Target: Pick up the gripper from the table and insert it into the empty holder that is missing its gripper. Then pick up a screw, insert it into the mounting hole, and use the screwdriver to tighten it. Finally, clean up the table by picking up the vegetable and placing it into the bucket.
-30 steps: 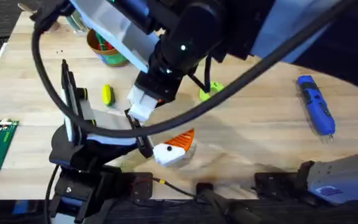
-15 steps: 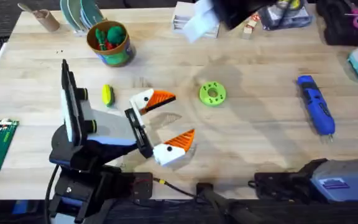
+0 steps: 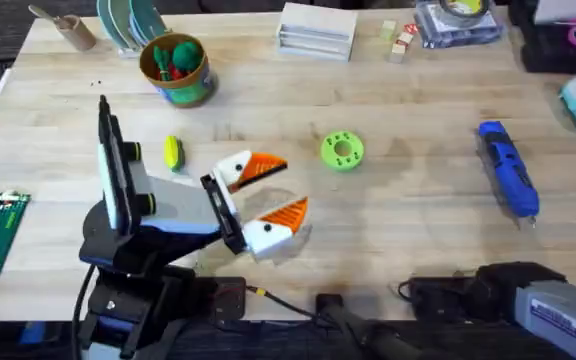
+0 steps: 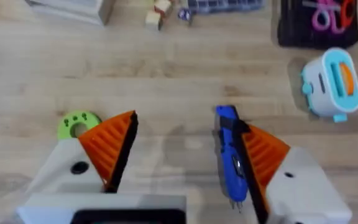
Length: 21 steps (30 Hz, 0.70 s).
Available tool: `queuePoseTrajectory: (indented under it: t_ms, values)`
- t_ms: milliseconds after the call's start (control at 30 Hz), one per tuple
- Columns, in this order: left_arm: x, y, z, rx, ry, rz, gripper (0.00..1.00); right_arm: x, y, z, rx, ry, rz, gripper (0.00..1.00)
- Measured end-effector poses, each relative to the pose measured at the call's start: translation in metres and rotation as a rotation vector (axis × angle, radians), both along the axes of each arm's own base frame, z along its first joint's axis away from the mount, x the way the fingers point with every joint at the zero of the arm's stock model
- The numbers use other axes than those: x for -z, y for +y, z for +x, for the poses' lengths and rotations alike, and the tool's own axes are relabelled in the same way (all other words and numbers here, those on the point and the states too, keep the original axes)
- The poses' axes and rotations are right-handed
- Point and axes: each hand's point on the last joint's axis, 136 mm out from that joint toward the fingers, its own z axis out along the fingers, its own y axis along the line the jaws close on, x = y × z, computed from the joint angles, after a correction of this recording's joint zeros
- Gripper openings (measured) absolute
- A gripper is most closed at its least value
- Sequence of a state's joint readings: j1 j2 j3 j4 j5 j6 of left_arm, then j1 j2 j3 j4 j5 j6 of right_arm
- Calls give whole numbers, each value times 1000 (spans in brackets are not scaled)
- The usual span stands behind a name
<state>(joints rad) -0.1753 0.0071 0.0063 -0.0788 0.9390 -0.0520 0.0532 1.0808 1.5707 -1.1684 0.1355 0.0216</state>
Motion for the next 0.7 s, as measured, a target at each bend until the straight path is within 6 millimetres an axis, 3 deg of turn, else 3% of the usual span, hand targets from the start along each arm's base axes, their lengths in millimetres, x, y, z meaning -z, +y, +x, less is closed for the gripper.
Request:
queuePoseTrajectory:
  t_ms: [33,67,100,400,467,500,700]
  values:
    - [0,0,0,0,1,0,239,16,-7,-13,27,27,10,994]
    - [0,0,0,0,0,0,88,21,-8,-17,32,34,12,994]
    - [0,0,0,0,-4,2,22,27,-9,-21,37,42,16,994]
    - [1,-1,-3,19,-31,17,4,71,-15,-44,69,123,22,994]
    - [2,-5,-12,84,-104,49,4,102,-10,-52,23,222,22,994]
    - [2,-7,-17,116,-129,57,4,118,-17,-50,19,281,9,994]
    - [2,-10,-24,158,-128,54,4,130,-41,-27,30,316,-34,994]
